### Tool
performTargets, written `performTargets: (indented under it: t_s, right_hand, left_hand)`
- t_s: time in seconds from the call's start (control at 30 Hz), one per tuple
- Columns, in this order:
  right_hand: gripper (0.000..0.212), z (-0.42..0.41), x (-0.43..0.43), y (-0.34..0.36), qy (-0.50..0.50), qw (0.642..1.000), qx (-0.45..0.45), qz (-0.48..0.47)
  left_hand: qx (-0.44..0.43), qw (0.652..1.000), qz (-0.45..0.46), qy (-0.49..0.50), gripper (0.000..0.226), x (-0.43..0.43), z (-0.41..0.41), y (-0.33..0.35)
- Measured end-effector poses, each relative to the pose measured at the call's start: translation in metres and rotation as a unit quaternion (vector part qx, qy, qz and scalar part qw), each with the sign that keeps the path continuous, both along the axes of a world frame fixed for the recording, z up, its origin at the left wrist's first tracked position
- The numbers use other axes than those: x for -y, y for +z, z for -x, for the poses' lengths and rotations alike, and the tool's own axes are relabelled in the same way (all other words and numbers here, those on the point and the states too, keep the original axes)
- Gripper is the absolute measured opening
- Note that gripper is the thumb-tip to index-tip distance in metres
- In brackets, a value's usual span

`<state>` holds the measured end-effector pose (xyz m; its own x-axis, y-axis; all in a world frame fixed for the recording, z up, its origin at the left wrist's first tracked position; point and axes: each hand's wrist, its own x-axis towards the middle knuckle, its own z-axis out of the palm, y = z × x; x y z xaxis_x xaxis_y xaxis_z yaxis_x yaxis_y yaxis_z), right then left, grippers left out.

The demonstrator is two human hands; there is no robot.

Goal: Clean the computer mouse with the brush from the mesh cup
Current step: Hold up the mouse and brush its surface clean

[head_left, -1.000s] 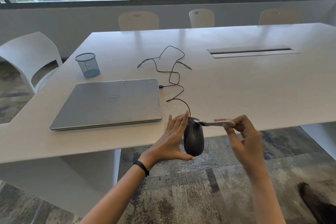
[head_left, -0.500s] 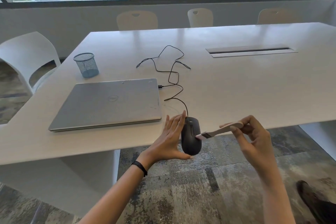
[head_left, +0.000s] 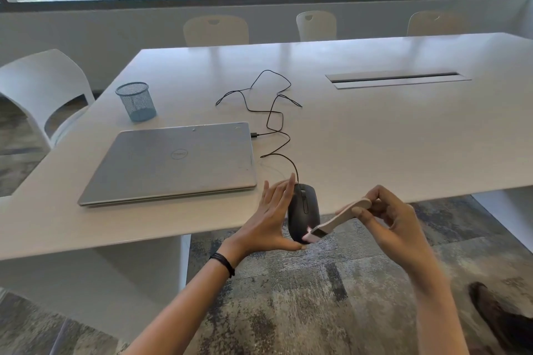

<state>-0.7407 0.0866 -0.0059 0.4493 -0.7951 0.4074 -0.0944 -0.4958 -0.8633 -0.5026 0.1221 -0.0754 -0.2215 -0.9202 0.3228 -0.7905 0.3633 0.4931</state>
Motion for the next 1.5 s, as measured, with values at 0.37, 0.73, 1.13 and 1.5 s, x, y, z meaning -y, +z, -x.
performTargets:
  t_s: [0.37, 0.73, 1.13, 1.5]
  right_hand:
    - [0.013, -0.023, -0.009, -0.007, -0.002, 0.998, 0.031, 0.051]
    - [0.013, -0.018, -0.011, -0.003, -0.025, 0.997, -0.005, 0.076]
    - [0.012, -0.026, -0.013, -0.011, -0.066, 0.993, 0.029, 0.096]
    - [0.013, -0.012, -0.004, -0.018, -0.087, 0.995, 0.037, 0.029]
  left_hand:
    - [0.003, 1.000, 0.005, 0.001, 0.134, 0.001, 0.004, 0.004]
    - [0.008, 1.000, 0.002, 0.009, 0.135, -0.002, 0.004, 0.002]
    - [0.000, 1.000, 0.008, 0.003, 0.135, -0.001, 0.007, 0.003]
    - [0.004, 1.000, 0.011, 0.004, 0.134, -0.001, 0.010, 0.004]
